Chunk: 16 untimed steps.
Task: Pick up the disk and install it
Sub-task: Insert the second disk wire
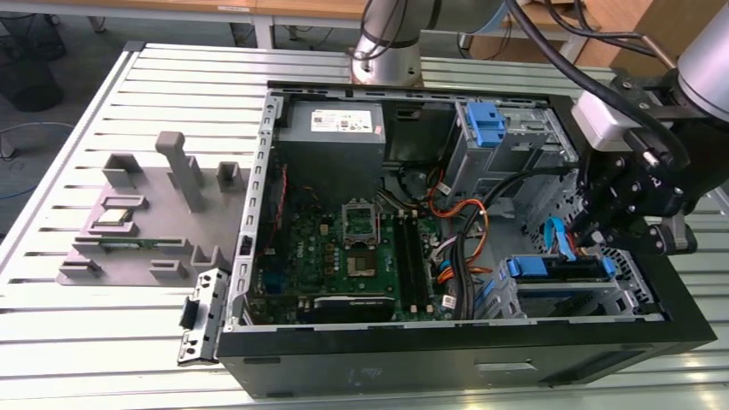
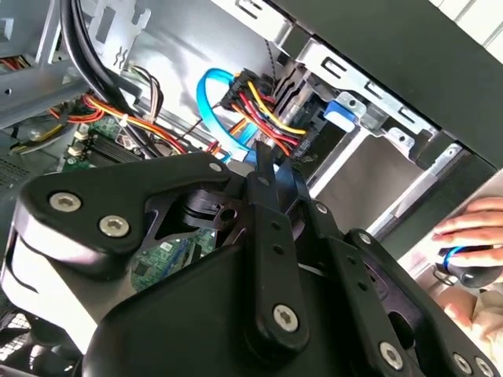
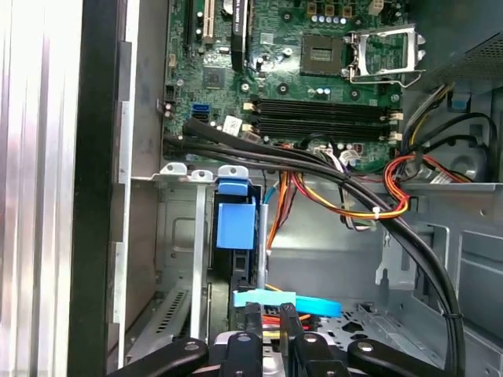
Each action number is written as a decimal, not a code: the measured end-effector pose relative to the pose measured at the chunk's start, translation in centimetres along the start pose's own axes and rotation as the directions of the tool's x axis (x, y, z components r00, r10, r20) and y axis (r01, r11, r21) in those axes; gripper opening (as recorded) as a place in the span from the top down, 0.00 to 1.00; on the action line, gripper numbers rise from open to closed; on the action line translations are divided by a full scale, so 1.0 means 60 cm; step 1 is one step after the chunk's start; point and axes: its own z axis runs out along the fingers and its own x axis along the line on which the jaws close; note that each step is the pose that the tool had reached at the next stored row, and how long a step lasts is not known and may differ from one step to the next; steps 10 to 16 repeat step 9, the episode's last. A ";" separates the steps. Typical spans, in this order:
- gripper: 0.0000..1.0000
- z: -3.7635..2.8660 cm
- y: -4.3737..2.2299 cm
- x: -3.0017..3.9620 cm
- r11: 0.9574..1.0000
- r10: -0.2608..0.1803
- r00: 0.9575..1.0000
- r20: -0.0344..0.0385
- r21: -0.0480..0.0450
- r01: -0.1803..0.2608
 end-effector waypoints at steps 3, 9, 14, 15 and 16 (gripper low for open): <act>0.76 0.000 0.000 0.007 1.000 0.000 1.000 0.007 0.000 0.000; 0.76 0.000 0.000 0.008 1.000 0.000 1.000 0.009 0.000 0.000; 0.76 0.000 0.000 0.008 1.000 0.000 1.000 0.009 0.000 0.000; 0.76 0.000 0.000 0.008 1.000 0.000 1.000 0.009 0.000 0.000; 0.76 0.000 0.000 0.008 1.000 0.000 1.000 0.009 0.000 0.000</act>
